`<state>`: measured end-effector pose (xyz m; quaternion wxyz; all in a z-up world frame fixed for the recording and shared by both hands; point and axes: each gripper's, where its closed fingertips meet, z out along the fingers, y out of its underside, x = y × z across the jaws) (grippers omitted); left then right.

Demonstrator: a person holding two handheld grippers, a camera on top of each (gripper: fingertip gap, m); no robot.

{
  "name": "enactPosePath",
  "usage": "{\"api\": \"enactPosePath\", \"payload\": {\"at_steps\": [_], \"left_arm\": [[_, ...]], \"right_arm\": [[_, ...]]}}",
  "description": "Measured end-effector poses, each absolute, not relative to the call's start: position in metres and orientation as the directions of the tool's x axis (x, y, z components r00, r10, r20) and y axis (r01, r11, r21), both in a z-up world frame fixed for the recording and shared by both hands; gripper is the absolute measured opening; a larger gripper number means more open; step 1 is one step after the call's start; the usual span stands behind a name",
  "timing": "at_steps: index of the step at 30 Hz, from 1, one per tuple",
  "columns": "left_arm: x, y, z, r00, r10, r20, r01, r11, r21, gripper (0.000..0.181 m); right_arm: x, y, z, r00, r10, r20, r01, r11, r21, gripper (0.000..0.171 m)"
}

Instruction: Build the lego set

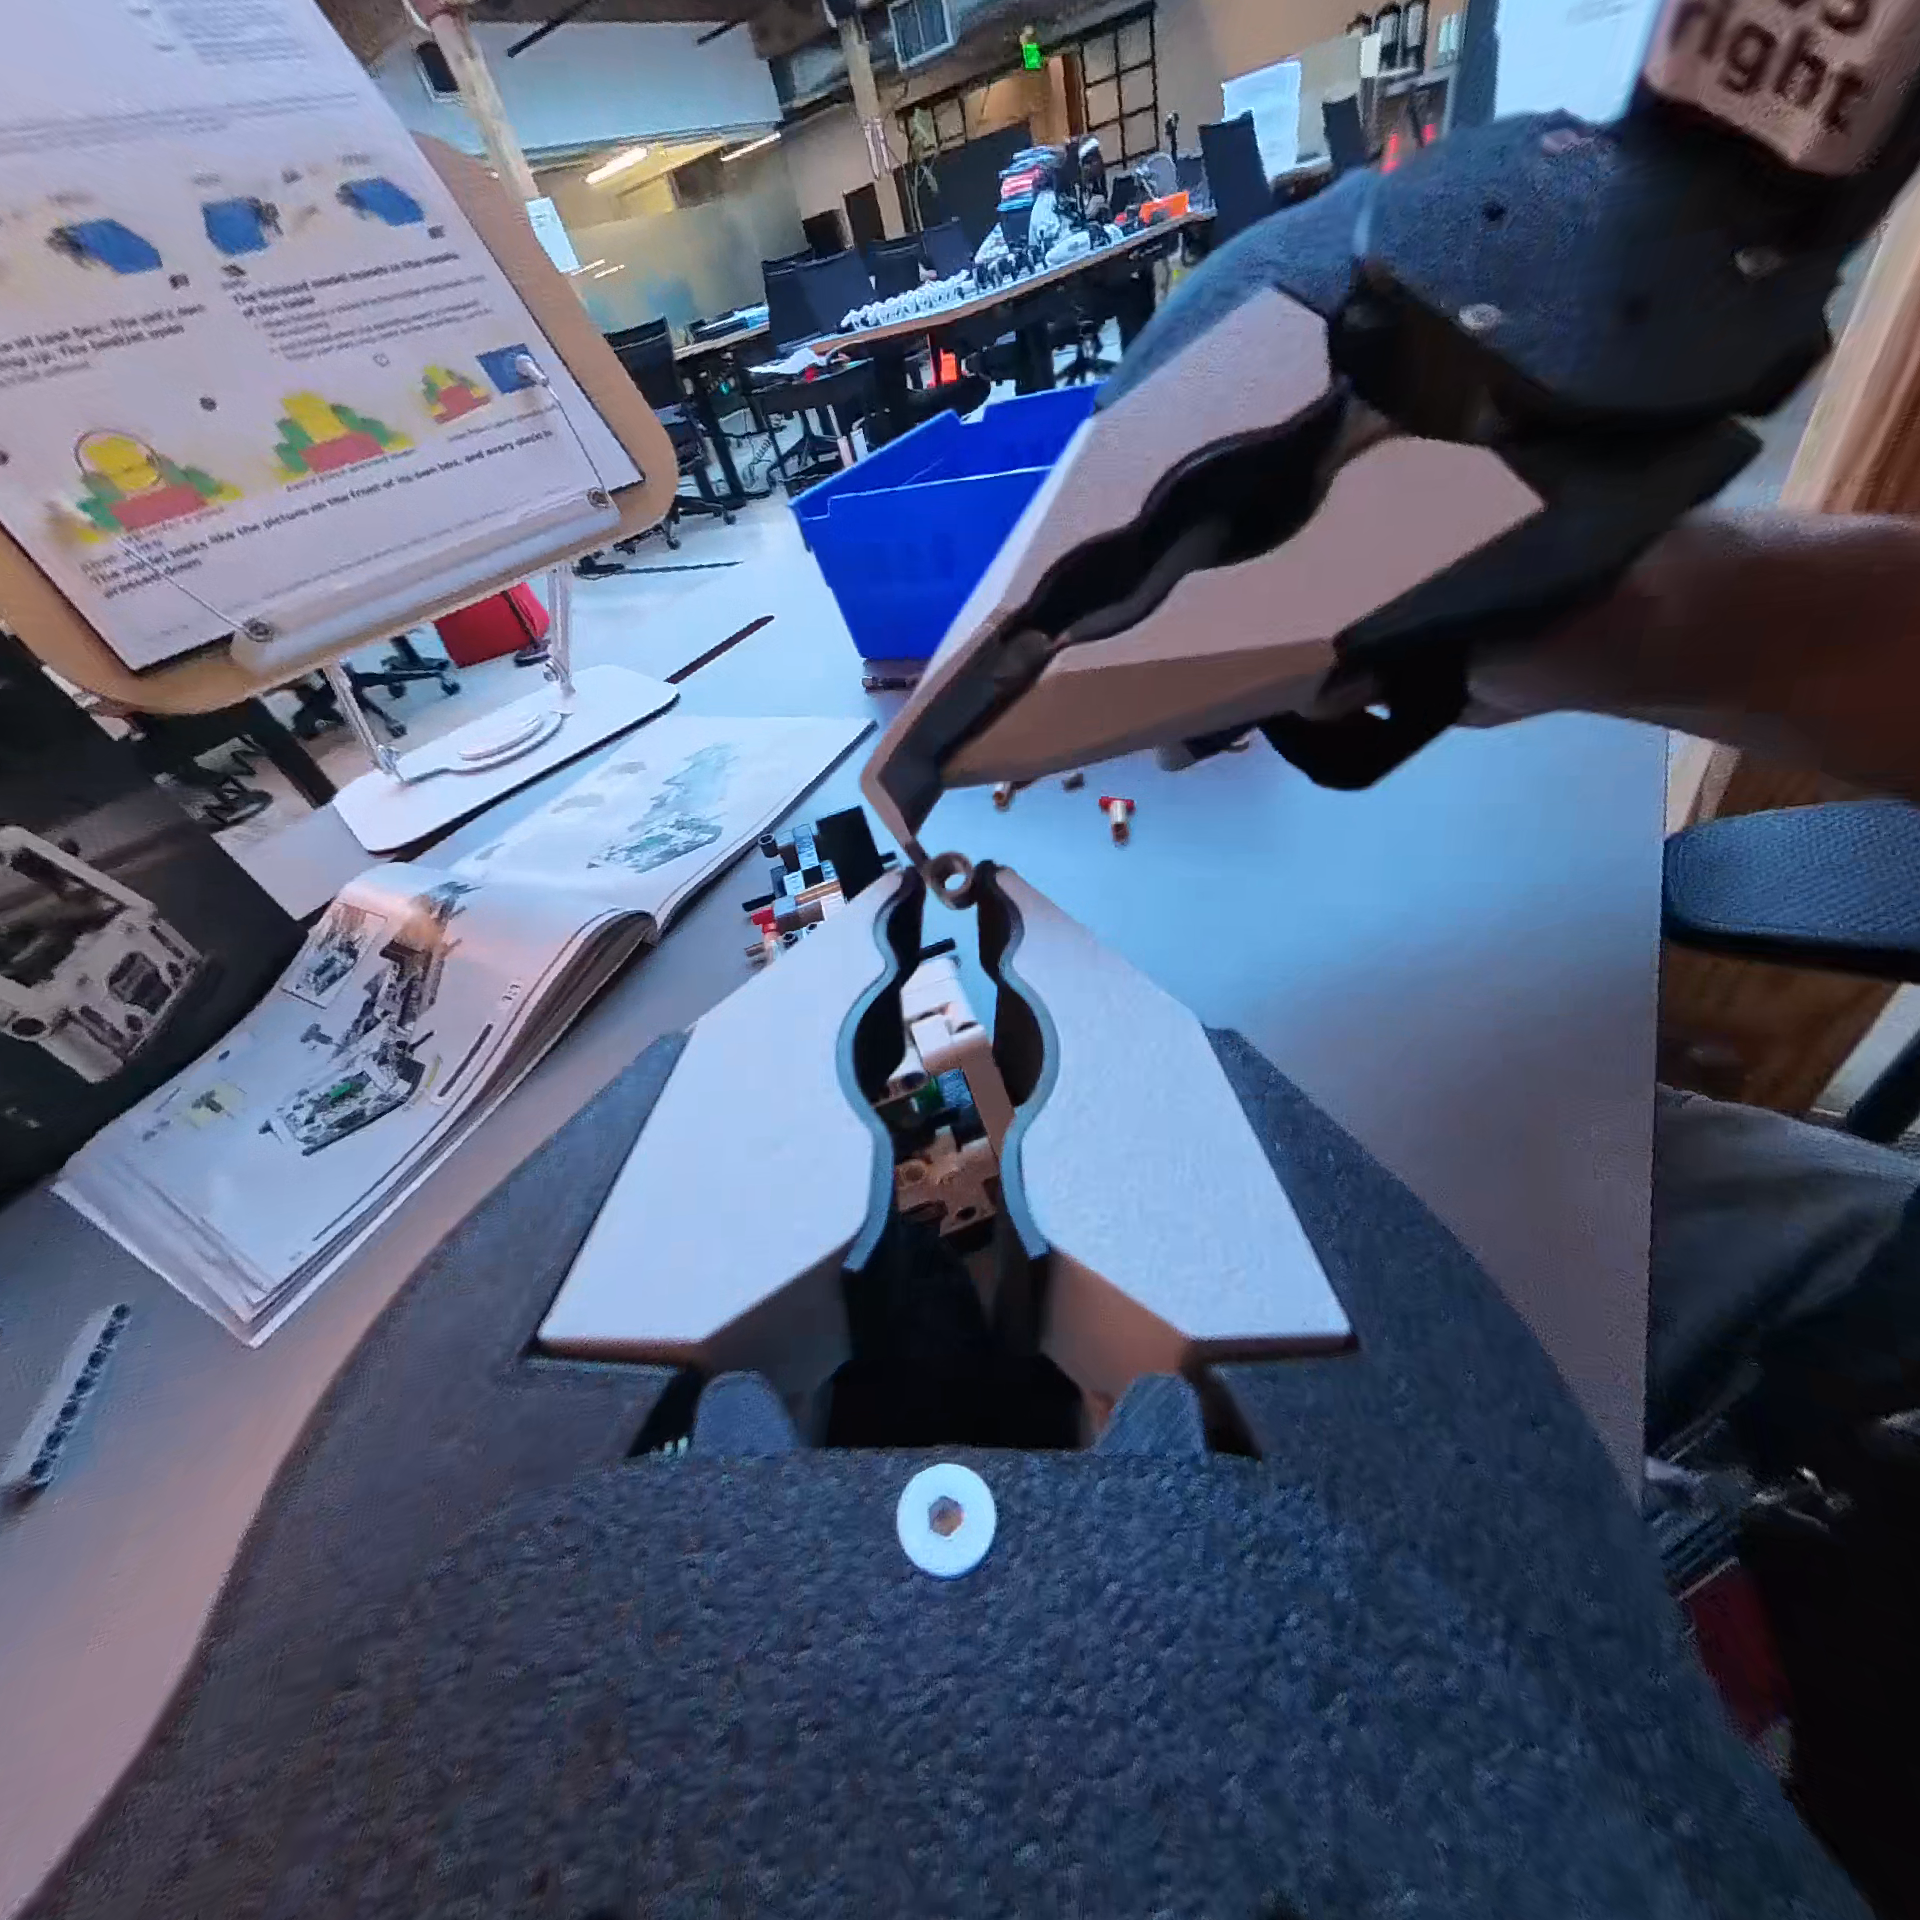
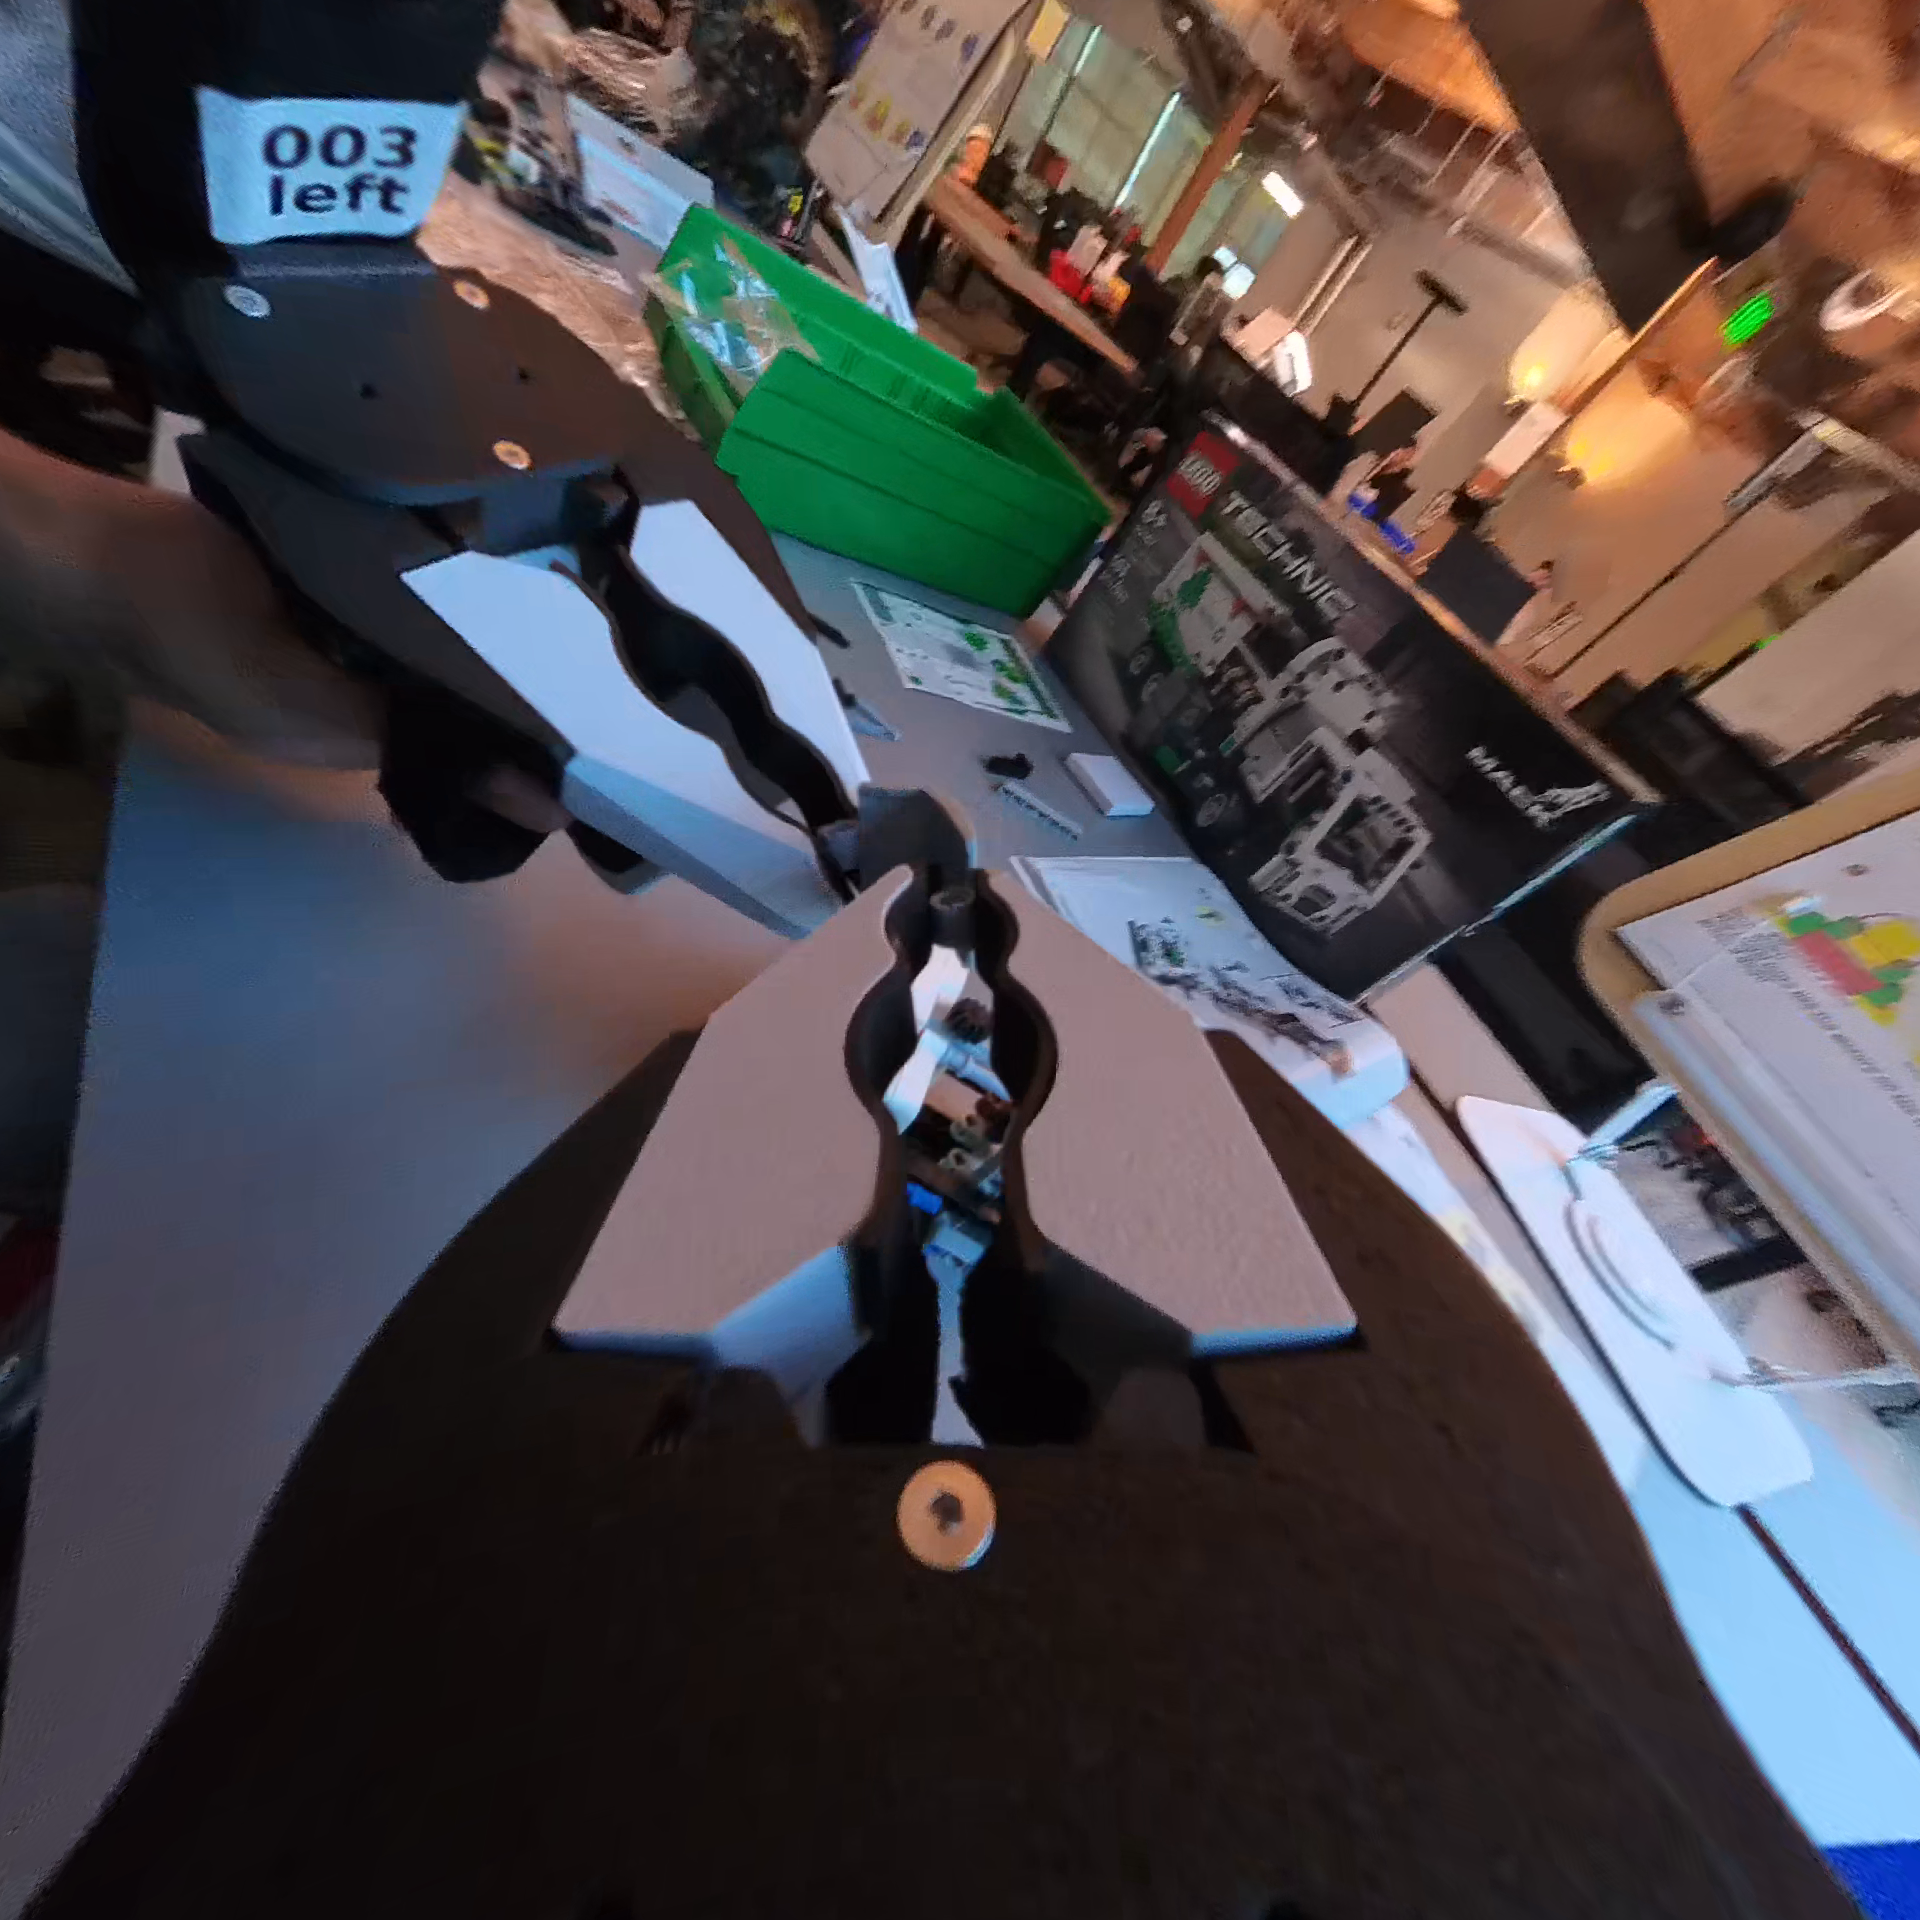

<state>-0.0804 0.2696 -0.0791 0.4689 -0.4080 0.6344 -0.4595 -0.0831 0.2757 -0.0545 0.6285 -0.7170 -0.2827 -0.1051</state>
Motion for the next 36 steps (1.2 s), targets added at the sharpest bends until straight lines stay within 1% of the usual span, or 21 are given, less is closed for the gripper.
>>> {"api": "enactPosePath", "payload": {"at_steps": [2,5,6,8,10,12,15,16,17,18,20,22,26,30,33,34,36], "left_arm": [[-0.082,0.268,-0.079,-0.232,-0.946,-0.227,-0.088,0.253,-0.963,0.008],[-0.081,0.276,-0.083,-0.208,-0.961,-0.184,-0.13,0.214,-0.968,0.005],[-0.08,0.282,-0.081,-0.179,-0.971,-0.156,-0.133,0.181,-0.975,0.004],[-0.081,0.288,-0.076,-0.157,-0.984,-0.086,-0.111,0.104,-0.988,0.003],[-0.082,0.289,-0.074,-0.158,-0.986,-0.044,-0.09,0.059,-0.994,0.003],[-0.083,0.284,-0.075,-0.192,-0.981,-0.031,-0.079,0.047,-0.996,0.004],[-0.087,0.269,-0.071,-0.243,-0.966,-0.084,-0.025,0.093,-0.995,0.003],[-0.087,0.264,-0.07,-0.26,-0.959,-0.111,-0.014,0.118,-0.993,0.004],[-0.087,0.262,-0.07,-0.253,-0.958,-0.137,-0.01,0.144,-0.99,0.004],[-0.087,0.263,-0.069,-0.237,-0.958,-0.159,-0.003,0.165,-0.986,0.003],[-0.086,0.261,-0.069,-0.243,-0.952,-0.185,0.002,0.19,-0.982,0.004],[-0.084,0.26,-0.074,-0.261,-0.948,-0.182,-0.033,0.197,-0.98,0.004],[-0.083,0.258,-0.083,-0.299,-0.948,-0.108,-0.075,0.136,-0.988,0.005],[-0.083,0.269,-0.084,-0.256,-0.961,-0.107,-0.095,0.136,-0.986,0.007],[-0.084,0.296,-0.085,-0.143,-0.977,-0.161,-0.134,0.18,-0.974,0.012],[-0.085,0.304,-0.084,-0.117,-0.982,-0.151,-0.143,0.168,-0.975,0.018],[-0.084,0.315,-0.088,-0.1,-0.992,-0.078,-0.182,0.096,-0.979,0.045]], "right_arm": [[-0.083,0.276,-0.054,0.812,0.29,0.507,0.542,-0.051,-0.839,0.005],[-0.08,0.28,-0.06,0.818,0.289,0.497,0.542,-0.098,-0.835,0.007],[-0.081,0.28,-0.063,0.835,0.308,0.456,0.509,-0.115,-0.853,0.009],[-0.085,0.282,-0.063,0.88,0.333,0.34,0.399,-0.125,-0.908,0.027],[-0.086,0.282,-0.061,0.907,0.341,0.247,0.303,-0.122,-0.945,0.033],[-0.09,0.281,-0.053,0.918,0.336,0.21,0.248,-0.074,-0.966,0.029],[-0.093,0.282,-0.048,0.916,0.344,0.207,0.241,-0.06,-0.969,0.019],[-0.095,0.282,-0.047,0.911,0.351,0.217,0.254,-0.061,-0.965,0.016],[-0.096,0.281,-0.047,0.904,0.357,0.234,0.271,-0.057,-0.961,0.008],[-0.097,0.281,-0.046,0.898,0.357,0.256,0.293,-0.051,-0.955,0.005],[-0.098,0.279,-0.044,0.884,0.349,0.31,0.344,-0.038,-0.938,0.004],[-0.095,0.278,-0.048,0.866,0.349,0.357,0.4,-0.056,-0.915,0.003],[-0.092,0.279,-0.056,0.833,0.363,0.417,0.461,-0.042,-0.886,0.002],[-0.077,0.283,-0.062,0.762,0.289,0.579,0.614,-0.04,-0.788,0.002],[-0.05,0.289,-0.06,0.67,0.209,0.713,0.73,-0.01,-0.683,0.002],[-0.042,0.292,-0.061,0.621,0.184,0.762,0.773,0.016,-0.634,0.002],[-0.026,0.299,-0.07,0.565,0.155,0.81,0.818,0.02,-0.575,0.002]]}}
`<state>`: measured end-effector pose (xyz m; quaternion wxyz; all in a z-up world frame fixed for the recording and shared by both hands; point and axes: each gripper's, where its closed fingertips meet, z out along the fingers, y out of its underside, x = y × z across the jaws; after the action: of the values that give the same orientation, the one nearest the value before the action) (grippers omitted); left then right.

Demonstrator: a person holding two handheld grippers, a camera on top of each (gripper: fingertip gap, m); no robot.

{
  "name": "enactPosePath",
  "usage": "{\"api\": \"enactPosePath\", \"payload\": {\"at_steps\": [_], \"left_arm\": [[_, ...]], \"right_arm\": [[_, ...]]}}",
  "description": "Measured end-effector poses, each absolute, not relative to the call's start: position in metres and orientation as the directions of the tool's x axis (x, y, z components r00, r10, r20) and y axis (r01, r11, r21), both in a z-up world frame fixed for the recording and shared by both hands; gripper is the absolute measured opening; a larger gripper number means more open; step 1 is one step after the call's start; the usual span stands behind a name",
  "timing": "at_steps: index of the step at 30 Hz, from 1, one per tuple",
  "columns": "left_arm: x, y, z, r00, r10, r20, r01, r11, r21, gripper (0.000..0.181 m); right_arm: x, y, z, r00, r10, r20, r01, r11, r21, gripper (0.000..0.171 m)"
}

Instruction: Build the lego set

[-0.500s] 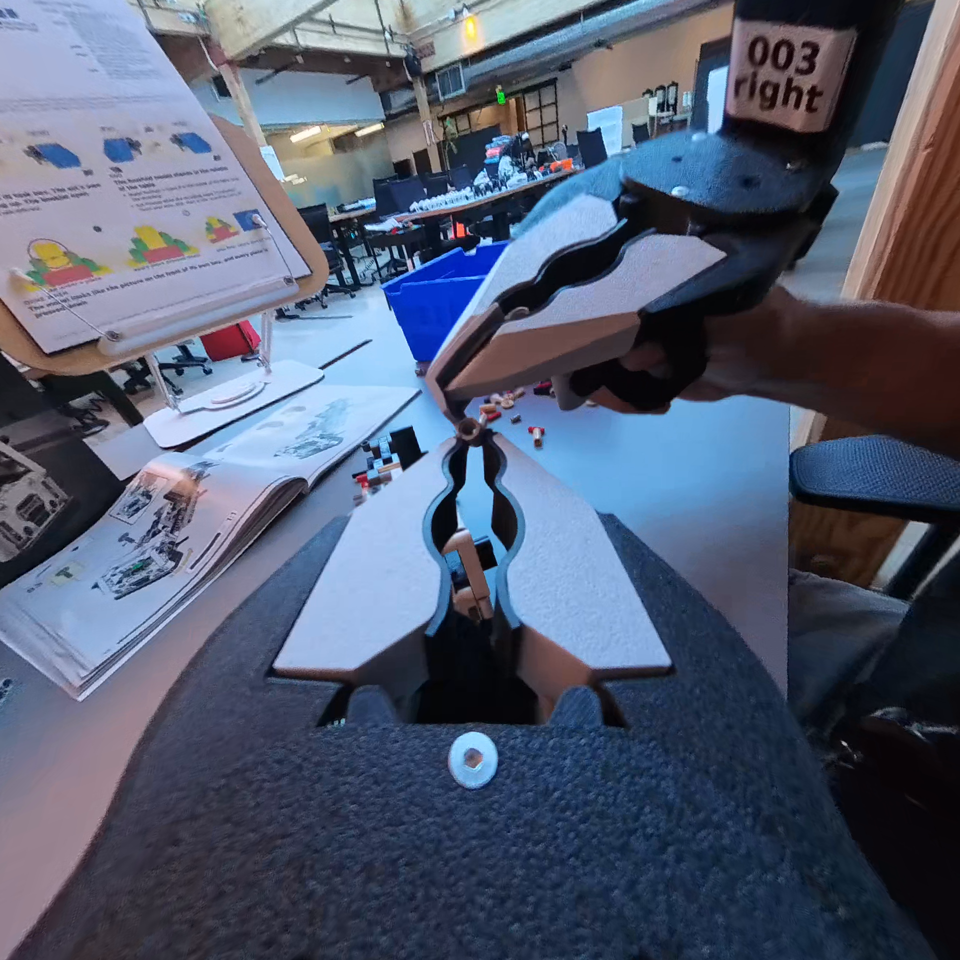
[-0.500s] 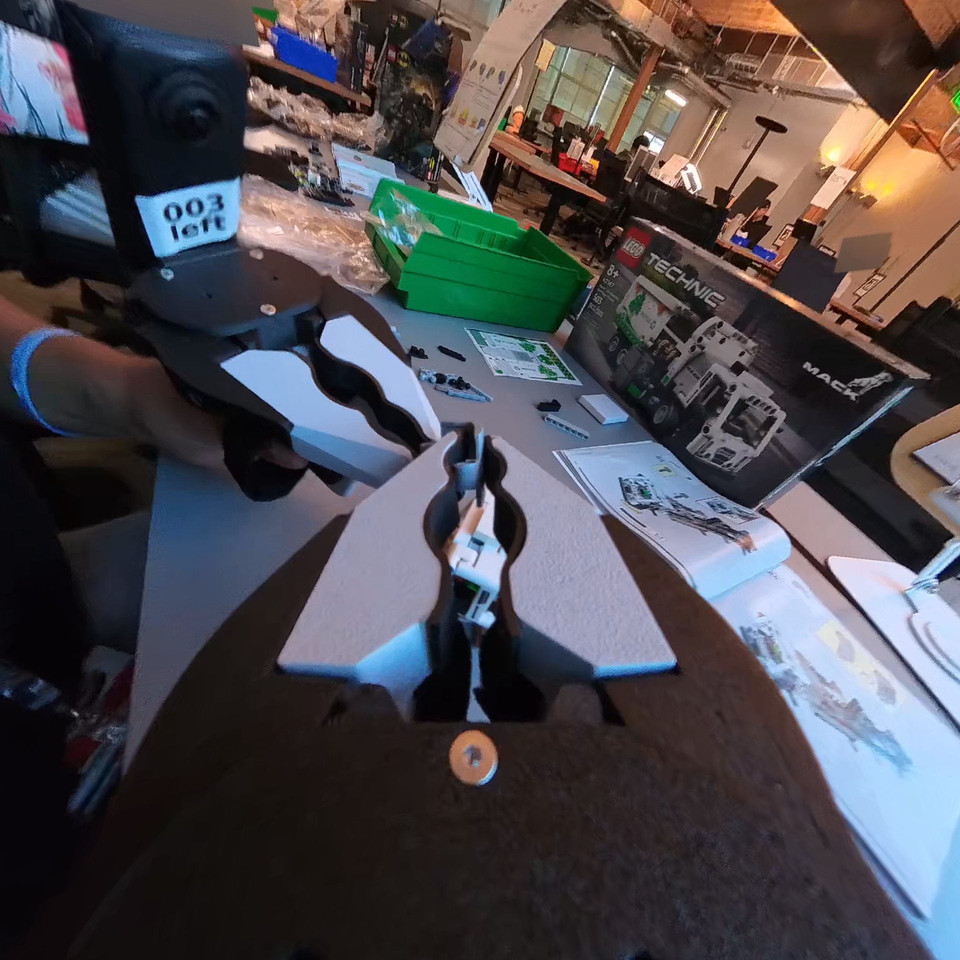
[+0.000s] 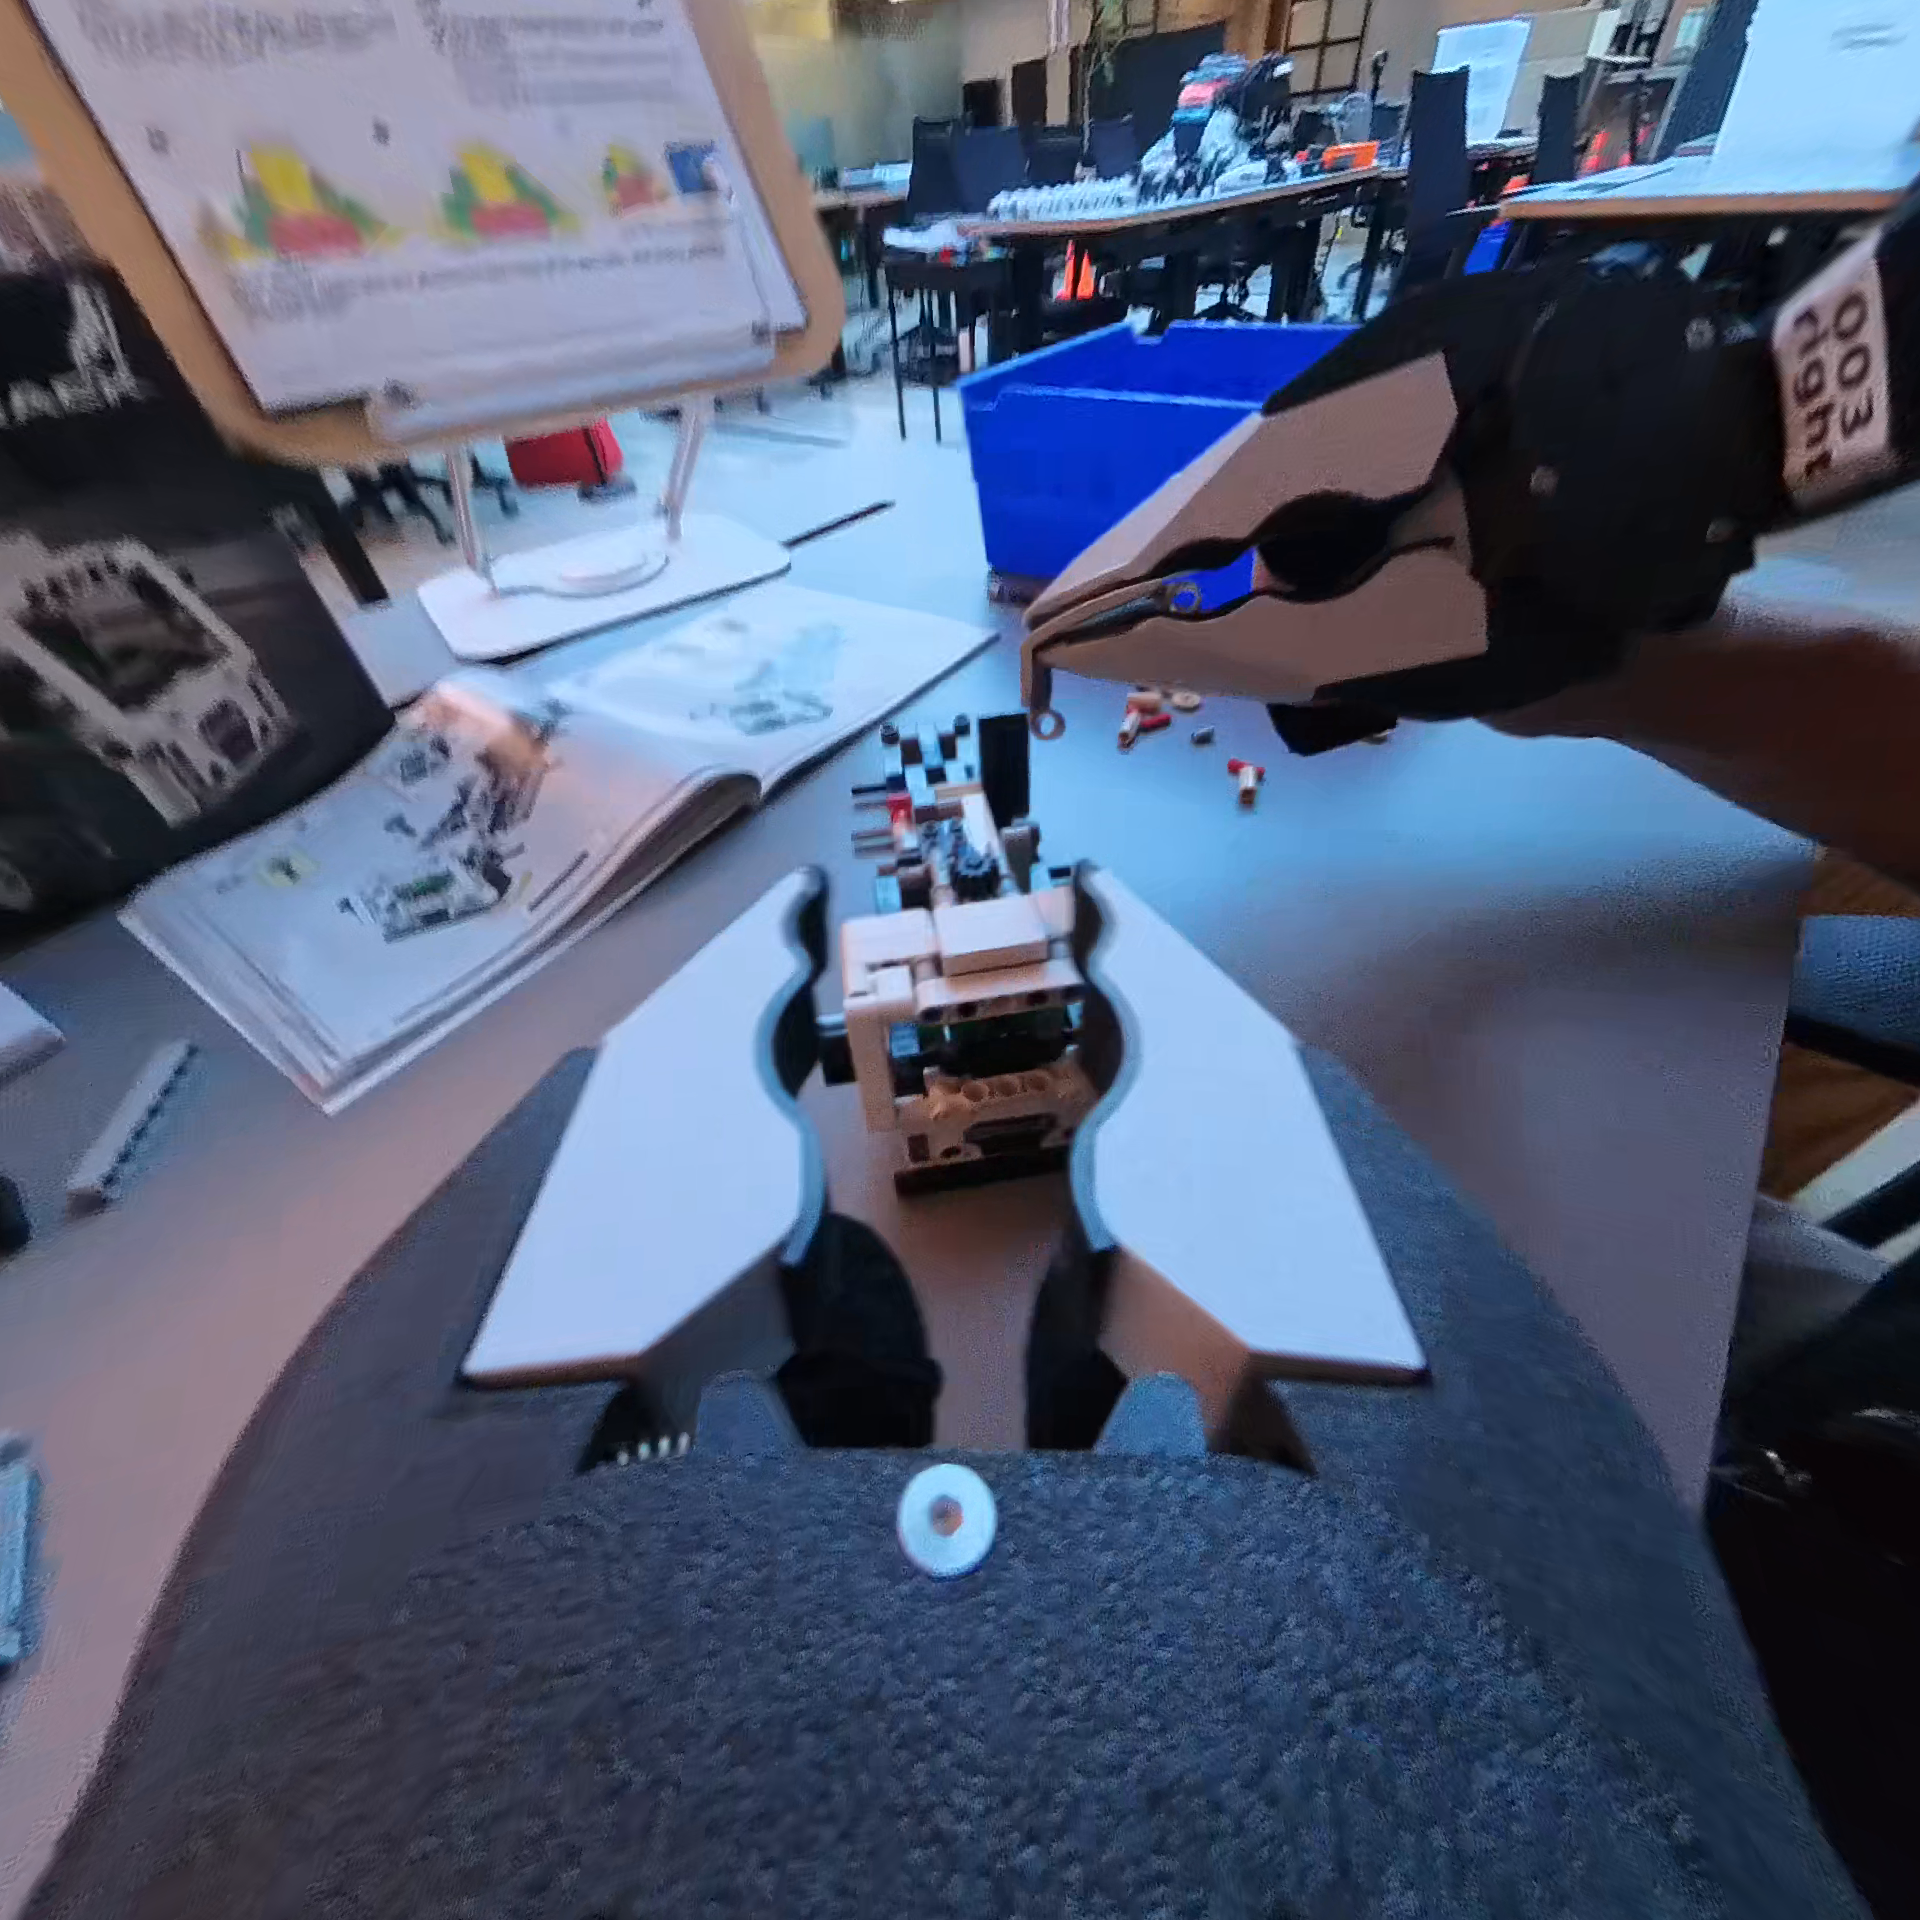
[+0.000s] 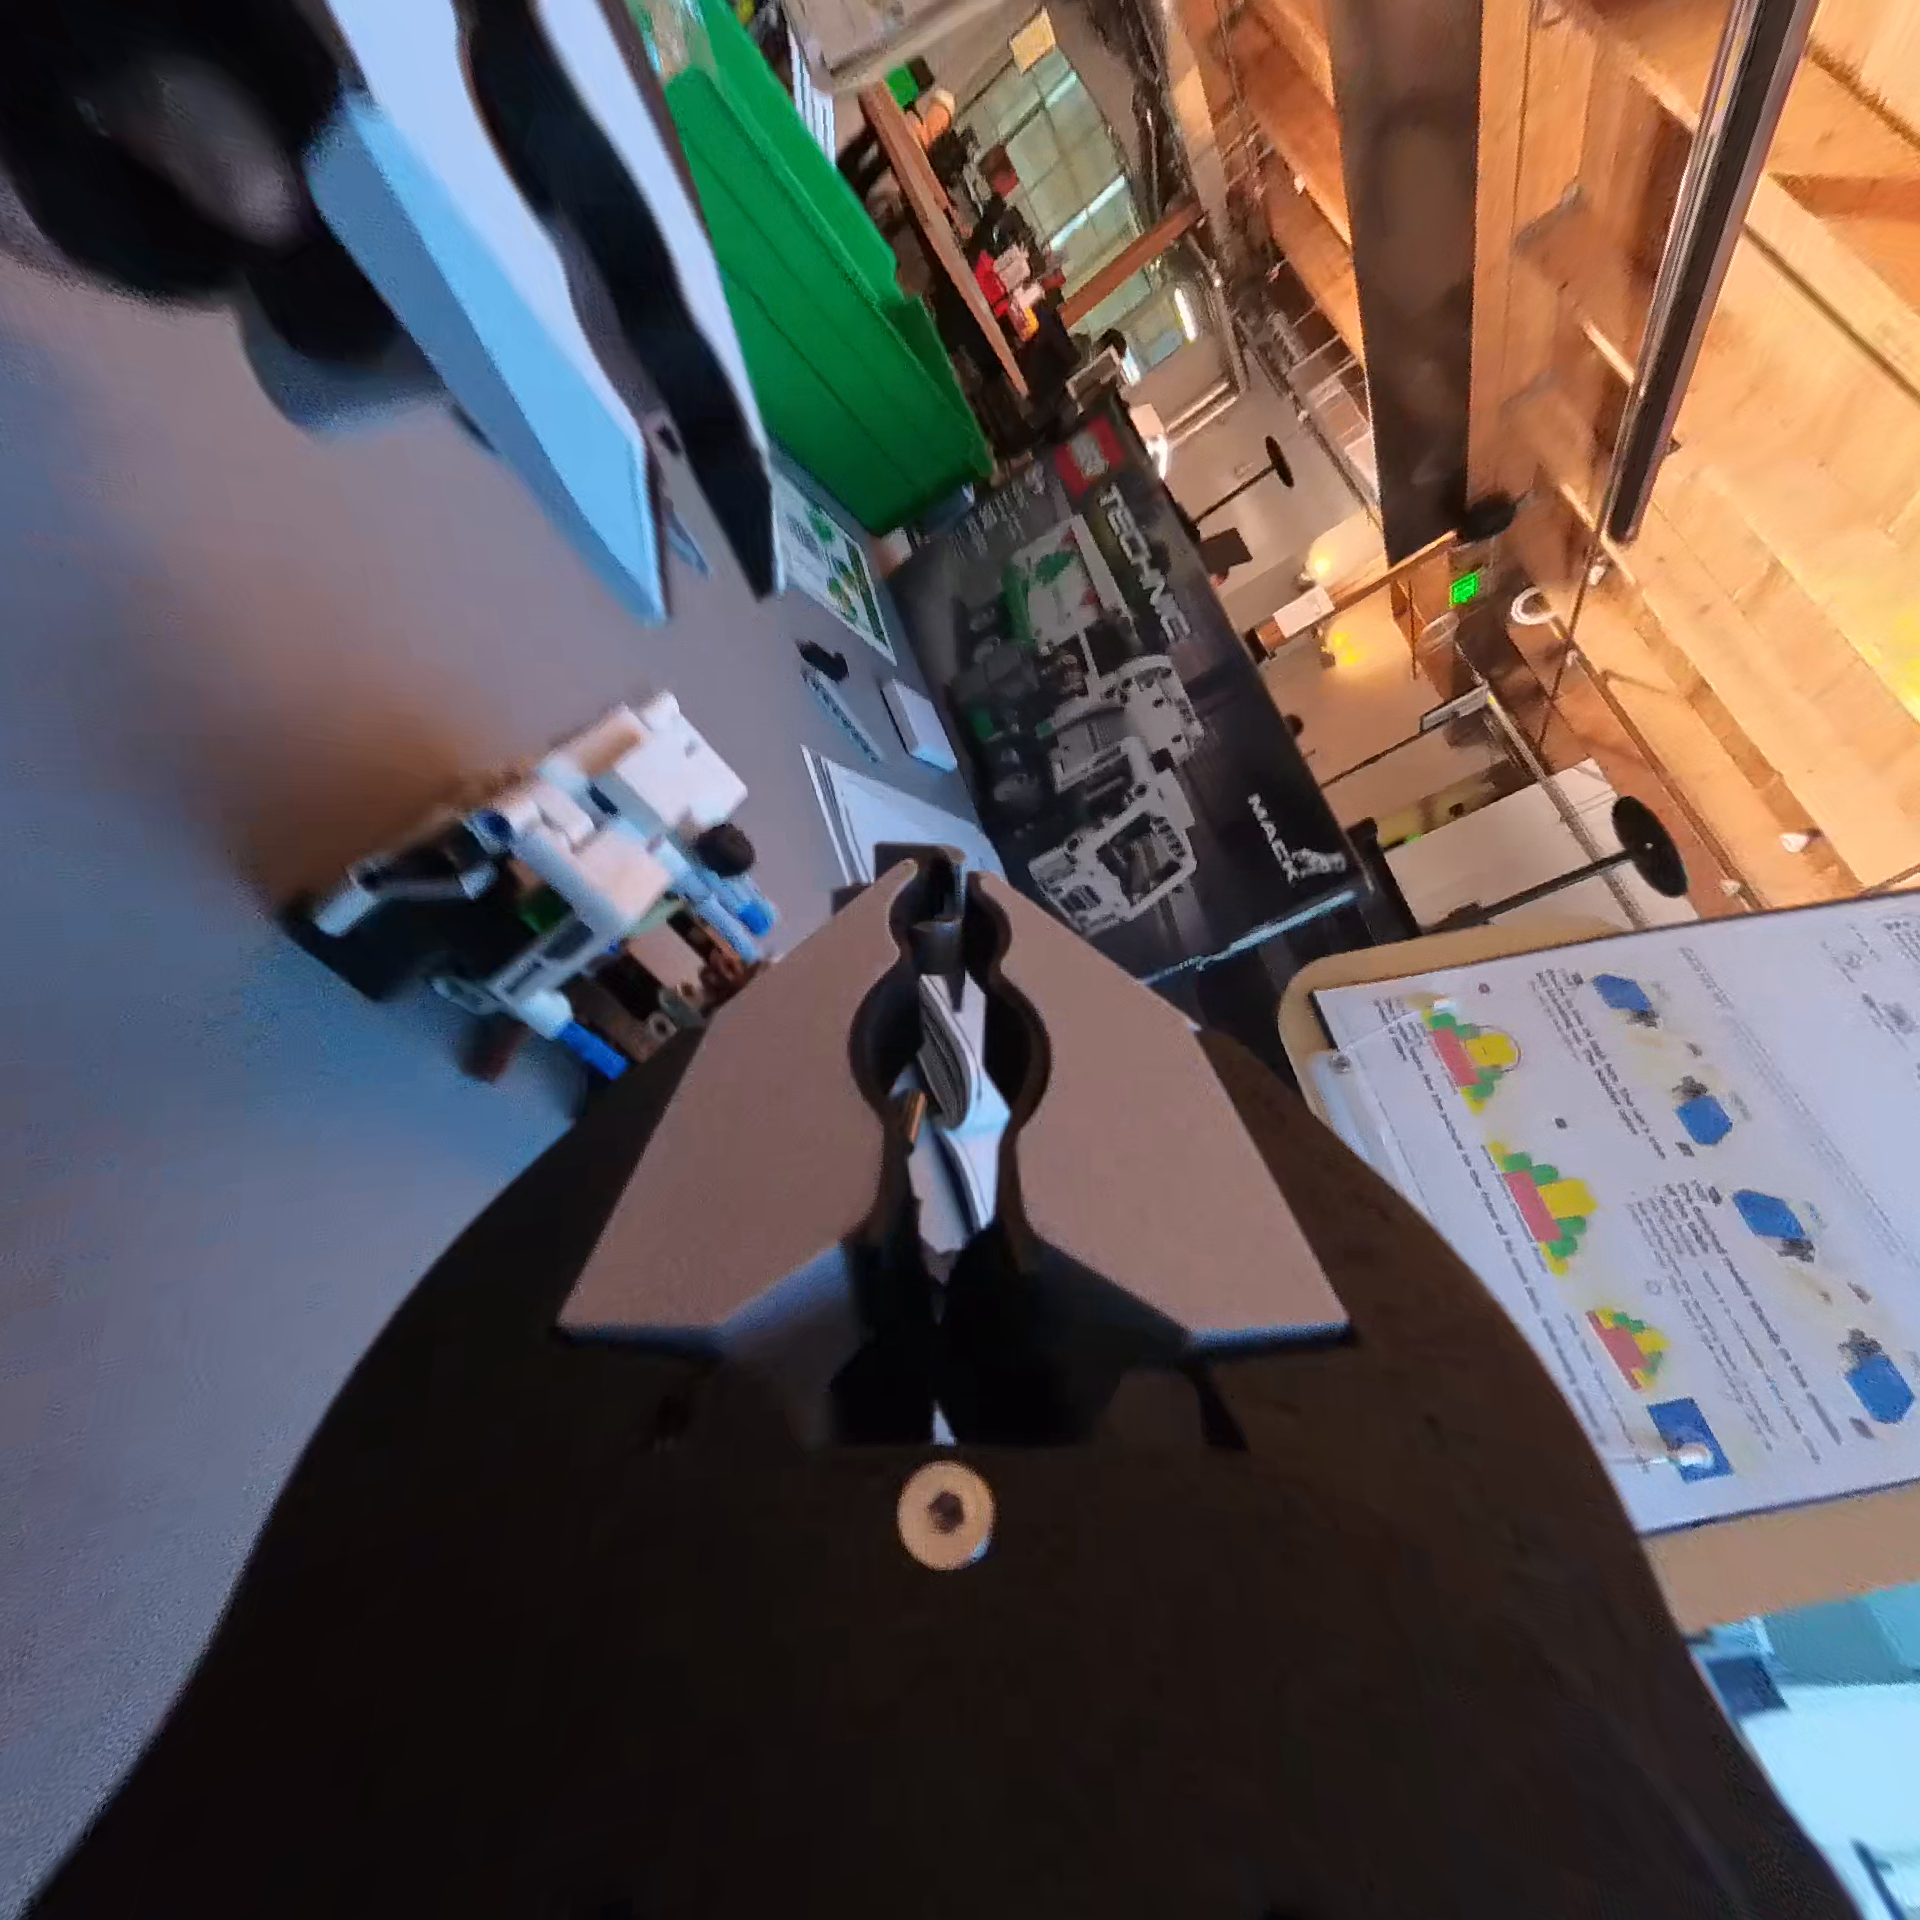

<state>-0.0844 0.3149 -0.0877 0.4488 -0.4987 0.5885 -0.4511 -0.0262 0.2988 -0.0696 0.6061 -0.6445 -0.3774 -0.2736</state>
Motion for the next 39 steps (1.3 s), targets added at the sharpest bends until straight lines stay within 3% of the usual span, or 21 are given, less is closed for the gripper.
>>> {"api": "enactPosePath", "payload": {"at_steps": [2,5,10,13,19,24,28,32,39], "left_arm": [[-0.082,0.322,-0.097,-0.098,-0.995,-0.009,-0.238,0.032,-0.971,0.072],[-0.077,0.326,-0.119,-0.11,-0.994,0.01,-0.325,0.027,-0.945,0.097],[-0.069,0.315,-0.138,-0.222,-0.975,0.013,-0.4,0.079,-0.913,0.112],[-0.063,0.308,-0.141,-0.287,-0.958,0.007,-0.408,0.115,-0.906,0.108],[-0.055,0.299,-0.144,-0.398,-0.916,0.044,-0.43,0.143,-0.891,0.09],[-0.051,0.298,-0.143,-0.436,-0.9,0.03,-0.404,0.166,-0.9,0.09],[-0.051,0.297,-0.143,-0.441,-0.897,0.03,-0.402,0.168,-0.9,0.09],[-0.051,0.297,-0.143,-0.448,-0.892,0.056,-0.409,0.149,-0.9,0.089],[-0.053,0.293,-0.144,-0.476,-0.879,0.037,-0.399,0.178,-0.9,0.089]], "right_arm": [[-0.018,0.306,-0.082,0.557,0.152,0.817,0.826,-0.002,-0.563,0.002],[-0.02,0.314,-0.091,0.493,0.136,0.859,0.866,0.02,-0.5,0.002],[-0.019,0.317,-0.092,0.401,0.055,0.915,0.913,0.056,-0.404,0.002],[-0.015,0.314,-0.107,0.313,0.04,0.949,0.947,0.065,-0.315,0.002],[-0.02,0.31,-0.109,0.287,0.038,0.957,0.952,0.103,-0.289,0.002],[-0.022,0.308,-0.112,0.172,0.008,0.985,0.978,0.12,-0.172,0.002],[-0.022,0.308,-0.113,0.262,0.051,0.964,0.956,0.122,-0.267,0.002],[-0.018,0.309,-0.109,0.283,0.043,0.958,0.948,0.14,-0.286,0.002],[-0.025,0.303,-0.111,0.183,0.071,0.981,0.952,0.237,-0.194,0.002]]}}
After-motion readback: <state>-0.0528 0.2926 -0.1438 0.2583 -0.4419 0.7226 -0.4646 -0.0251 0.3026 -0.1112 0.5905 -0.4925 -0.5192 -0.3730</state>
